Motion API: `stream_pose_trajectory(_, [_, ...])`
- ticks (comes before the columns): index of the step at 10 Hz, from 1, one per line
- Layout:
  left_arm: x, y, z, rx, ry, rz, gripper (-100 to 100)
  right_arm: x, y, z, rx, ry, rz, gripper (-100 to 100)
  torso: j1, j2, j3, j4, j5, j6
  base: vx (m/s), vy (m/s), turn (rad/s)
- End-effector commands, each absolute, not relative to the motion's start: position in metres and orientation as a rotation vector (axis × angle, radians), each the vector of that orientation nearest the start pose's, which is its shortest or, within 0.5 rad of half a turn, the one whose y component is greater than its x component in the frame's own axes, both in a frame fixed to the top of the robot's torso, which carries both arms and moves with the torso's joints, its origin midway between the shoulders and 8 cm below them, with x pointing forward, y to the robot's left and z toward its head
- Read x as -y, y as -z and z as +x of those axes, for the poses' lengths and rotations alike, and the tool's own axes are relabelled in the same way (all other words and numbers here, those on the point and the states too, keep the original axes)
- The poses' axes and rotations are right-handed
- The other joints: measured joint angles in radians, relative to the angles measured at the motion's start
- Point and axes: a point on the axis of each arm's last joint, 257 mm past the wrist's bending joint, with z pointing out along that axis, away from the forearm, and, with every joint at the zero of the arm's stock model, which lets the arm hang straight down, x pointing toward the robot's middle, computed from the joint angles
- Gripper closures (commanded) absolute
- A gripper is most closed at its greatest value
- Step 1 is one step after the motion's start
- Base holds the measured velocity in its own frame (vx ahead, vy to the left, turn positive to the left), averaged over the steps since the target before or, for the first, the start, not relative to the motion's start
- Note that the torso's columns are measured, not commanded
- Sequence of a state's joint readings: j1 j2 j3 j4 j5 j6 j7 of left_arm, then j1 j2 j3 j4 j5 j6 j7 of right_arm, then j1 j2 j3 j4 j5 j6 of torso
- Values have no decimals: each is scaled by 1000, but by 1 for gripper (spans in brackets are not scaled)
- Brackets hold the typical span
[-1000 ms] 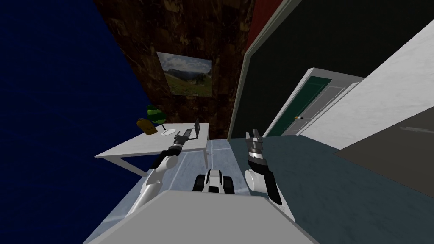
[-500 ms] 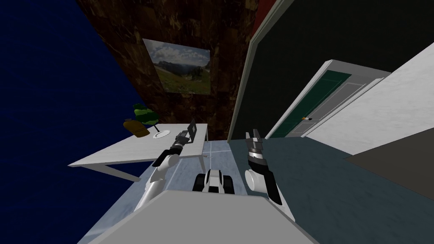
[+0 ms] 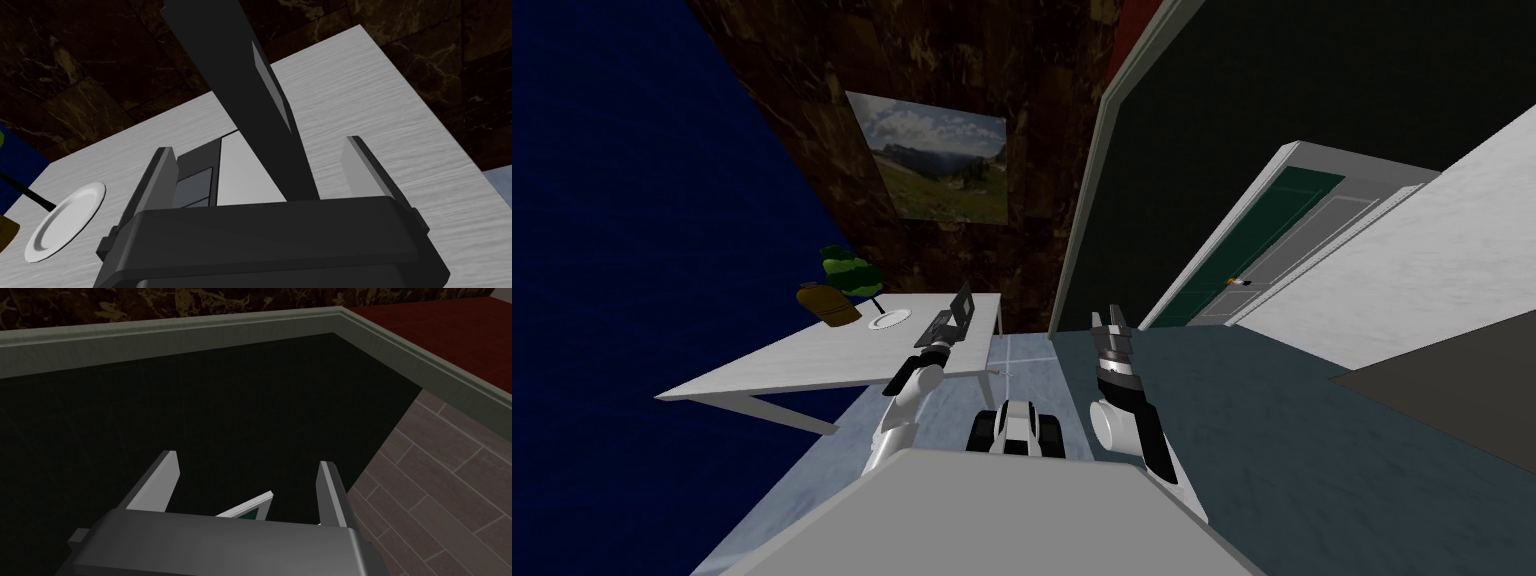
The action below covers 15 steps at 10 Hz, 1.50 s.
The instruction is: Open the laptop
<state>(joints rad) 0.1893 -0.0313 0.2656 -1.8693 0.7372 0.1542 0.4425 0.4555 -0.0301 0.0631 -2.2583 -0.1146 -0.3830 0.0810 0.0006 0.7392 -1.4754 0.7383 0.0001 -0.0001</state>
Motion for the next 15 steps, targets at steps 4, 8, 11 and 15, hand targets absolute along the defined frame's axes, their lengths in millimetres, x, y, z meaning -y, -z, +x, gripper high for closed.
stream_pose_trajectory(4, [-362,195,471,-77,1930,-1984,100,264,-5,373,-673,-1360,761,0,3,0,0,1,0,-1,-2,27,11])
stream_pose_trajectory(8, [-361,198,467,82,2027,-2042,100,264,-5,373,-673,-1360,761,0,-2,-1,-1,0,0,0,-5,79,1])
stream_pose_trajectory(11, [-360,201,463,210,2096,-2080,100,264,-5,373,-673,-1360,761,0,-1,-1,-1,0,0,0,-9,64,0])
stream_pose_trajectory(15, [-384,183,466,75,2059,-2017,-100,264,-5,373,-672,-1360,761,0,-2,1,1,0,-1,0,-39,3,18])
